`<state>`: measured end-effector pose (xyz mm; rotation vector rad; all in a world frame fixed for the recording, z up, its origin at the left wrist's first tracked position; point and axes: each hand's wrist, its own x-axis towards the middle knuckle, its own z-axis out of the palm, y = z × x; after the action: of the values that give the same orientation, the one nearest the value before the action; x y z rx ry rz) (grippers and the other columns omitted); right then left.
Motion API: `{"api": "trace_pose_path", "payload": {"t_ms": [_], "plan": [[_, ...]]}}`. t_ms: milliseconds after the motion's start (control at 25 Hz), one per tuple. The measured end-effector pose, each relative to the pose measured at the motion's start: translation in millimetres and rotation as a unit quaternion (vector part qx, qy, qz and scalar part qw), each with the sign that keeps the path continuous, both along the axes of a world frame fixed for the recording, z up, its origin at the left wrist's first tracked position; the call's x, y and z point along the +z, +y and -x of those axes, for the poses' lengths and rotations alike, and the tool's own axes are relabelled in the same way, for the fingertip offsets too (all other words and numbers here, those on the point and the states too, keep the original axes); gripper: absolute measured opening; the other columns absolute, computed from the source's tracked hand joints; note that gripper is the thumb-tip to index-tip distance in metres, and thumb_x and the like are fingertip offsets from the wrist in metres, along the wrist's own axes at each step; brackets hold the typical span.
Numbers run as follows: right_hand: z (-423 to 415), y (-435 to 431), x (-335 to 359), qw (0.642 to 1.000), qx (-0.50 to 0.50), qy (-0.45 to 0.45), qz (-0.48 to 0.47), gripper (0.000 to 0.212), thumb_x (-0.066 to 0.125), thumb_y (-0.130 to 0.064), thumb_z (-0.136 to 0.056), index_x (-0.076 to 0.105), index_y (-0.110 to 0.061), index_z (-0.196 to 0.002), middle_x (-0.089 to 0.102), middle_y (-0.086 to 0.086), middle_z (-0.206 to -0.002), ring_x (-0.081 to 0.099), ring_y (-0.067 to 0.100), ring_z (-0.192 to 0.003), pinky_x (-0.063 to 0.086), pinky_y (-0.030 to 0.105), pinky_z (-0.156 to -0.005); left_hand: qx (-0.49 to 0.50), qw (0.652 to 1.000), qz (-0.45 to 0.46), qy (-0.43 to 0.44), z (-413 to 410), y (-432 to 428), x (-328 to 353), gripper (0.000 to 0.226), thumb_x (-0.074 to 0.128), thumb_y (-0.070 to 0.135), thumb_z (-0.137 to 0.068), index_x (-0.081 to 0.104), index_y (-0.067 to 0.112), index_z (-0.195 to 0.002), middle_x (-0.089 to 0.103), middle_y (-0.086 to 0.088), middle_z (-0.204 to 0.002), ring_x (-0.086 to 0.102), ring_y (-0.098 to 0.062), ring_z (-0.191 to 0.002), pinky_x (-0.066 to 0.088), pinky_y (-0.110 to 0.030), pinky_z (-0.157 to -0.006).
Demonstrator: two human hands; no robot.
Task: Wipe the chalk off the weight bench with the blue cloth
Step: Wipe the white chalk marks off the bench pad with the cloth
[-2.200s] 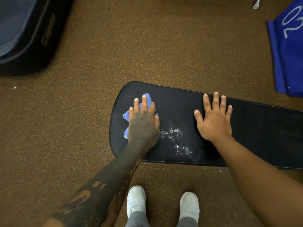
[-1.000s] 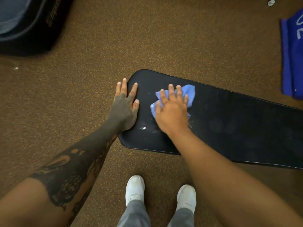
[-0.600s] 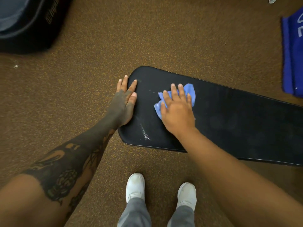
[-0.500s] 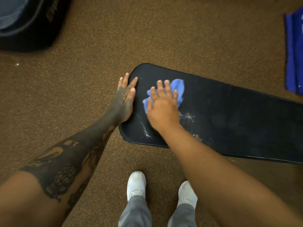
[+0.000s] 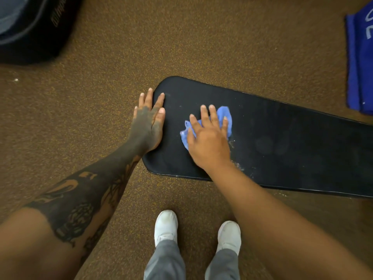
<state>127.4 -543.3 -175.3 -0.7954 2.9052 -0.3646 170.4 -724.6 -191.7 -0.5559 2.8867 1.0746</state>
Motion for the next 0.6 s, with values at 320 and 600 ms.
{"api": "trace_pose_path", "payload": {"t_ms": [320, 600], "plan": [[-73, 0, 5, 0.985, 0.171, -0.017, 0.036, 0.046, 0.042, -0.028, -0.092, 0.053, -0.012, -0.134, 0.038, 0.011, -0.151, 0.022, 0.026, -0.145, 0.020, 0.053, -0.115, 0.008, 1.000, -0.013, -0.003, 2, -1, 6, 0.061, 0.013, 0.046, -0.097, 0.024, 0.024, -0.153, 0.005, -0.004, -0.164, -0.006, -0.024, -0.150, -0.001, -0.051, -0.120], [24, 22, -5, 0.999, -0.041, -0.016, 0.031, 0.053, 0.031, -0.034, -0.095, 0.051, -0.007, -0.136, 0.036, 0.015, -0.151, 0.023, 0.029, -0.144, 0.016, 0.052, -0.115, -0.046, 0.969, 0.225, -0.089, 5, 12, 2, 0.066, 0.021, 0.044, -0.099, 0.004, 0.013, -0.155, -0.006, -0.014, -0.163, -0.011, -0.032, -0.149, -0.002, -0.051, -0.120]]}}
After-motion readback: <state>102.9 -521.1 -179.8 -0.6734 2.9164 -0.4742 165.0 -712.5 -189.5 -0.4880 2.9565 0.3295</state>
